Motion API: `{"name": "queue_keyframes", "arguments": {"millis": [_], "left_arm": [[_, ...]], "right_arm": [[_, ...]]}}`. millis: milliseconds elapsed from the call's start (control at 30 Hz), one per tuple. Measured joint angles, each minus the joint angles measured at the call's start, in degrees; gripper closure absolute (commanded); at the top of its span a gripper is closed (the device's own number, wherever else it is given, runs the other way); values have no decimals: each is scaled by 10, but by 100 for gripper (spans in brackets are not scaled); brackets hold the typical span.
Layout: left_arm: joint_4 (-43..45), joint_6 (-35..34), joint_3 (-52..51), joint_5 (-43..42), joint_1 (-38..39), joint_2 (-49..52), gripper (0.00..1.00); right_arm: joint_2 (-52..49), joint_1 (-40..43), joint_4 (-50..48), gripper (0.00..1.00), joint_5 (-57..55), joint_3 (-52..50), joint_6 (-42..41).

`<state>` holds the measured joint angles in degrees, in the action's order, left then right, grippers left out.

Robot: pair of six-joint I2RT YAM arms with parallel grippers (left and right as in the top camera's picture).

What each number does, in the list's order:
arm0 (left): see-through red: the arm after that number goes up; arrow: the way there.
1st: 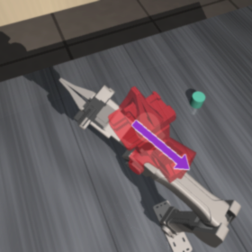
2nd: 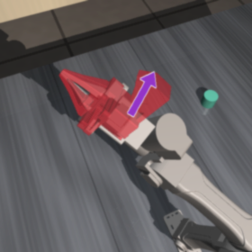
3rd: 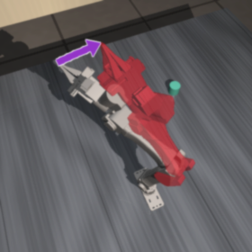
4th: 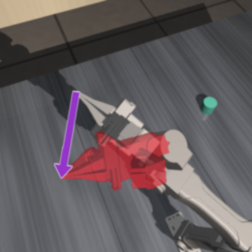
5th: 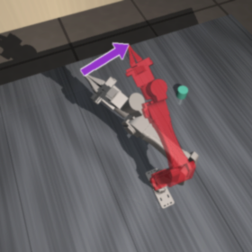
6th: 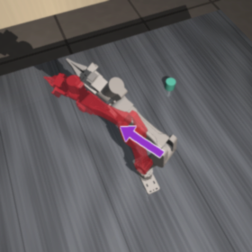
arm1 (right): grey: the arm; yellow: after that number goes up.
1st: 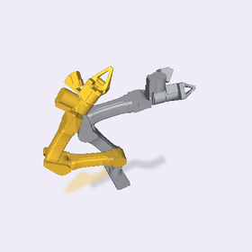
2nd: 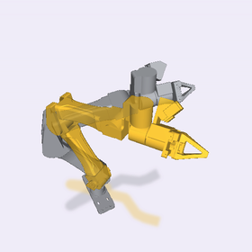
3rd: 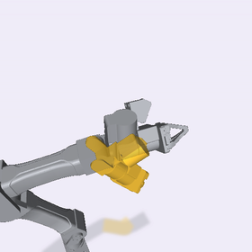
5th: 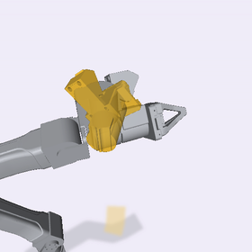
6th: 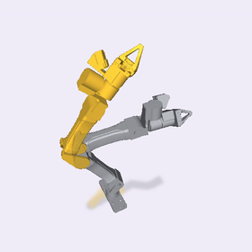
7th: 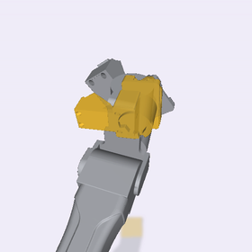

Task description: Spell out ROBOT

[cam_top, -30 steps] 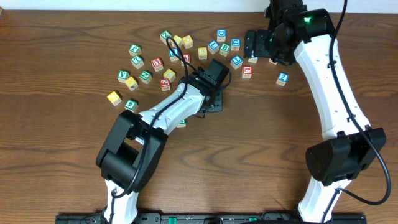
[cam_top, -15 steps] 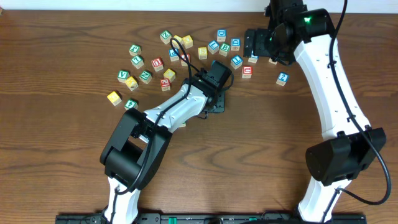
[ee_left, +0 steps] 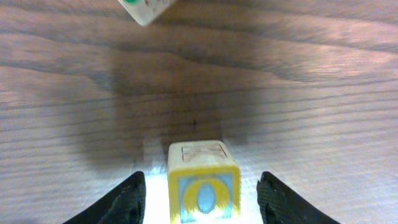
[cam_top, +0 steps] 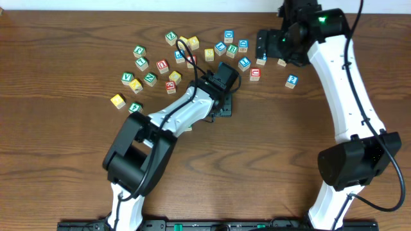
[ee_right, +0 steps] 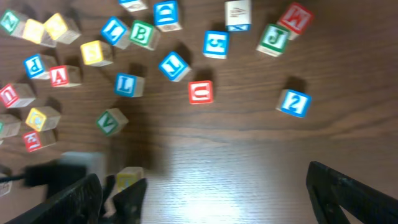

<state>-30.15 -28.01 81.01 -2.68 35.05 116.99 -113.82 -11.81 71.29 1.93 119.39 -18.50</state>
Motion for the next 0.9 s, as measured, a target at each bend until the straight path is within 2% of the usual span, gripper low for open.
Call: {"name": "queue_keyframes", "arguments": {"millis": [200, 433, 633, 767, 900], "left_arm": [[-49, 8, 0, 0, -22, -78, 43], [-152, 9, 0, 0, -85, -170, 43], [-244, 8, 0, 0, -100, -188, 43], [-244, 5, -15, 0, -95, -187, 43], [-207, -7, -52, 0, -93, -186, 43]], "right_arm": [[20, 35, 28, 1, 0, 0, 2], [32, 56, 48, 1, 0, 0, 5], [32, 56, 48, 1, 0, 0, 8], [32, 56, 48, 1, 0, 0, 8], [32, 56, 48, 1, 0, 0, 8]]}}
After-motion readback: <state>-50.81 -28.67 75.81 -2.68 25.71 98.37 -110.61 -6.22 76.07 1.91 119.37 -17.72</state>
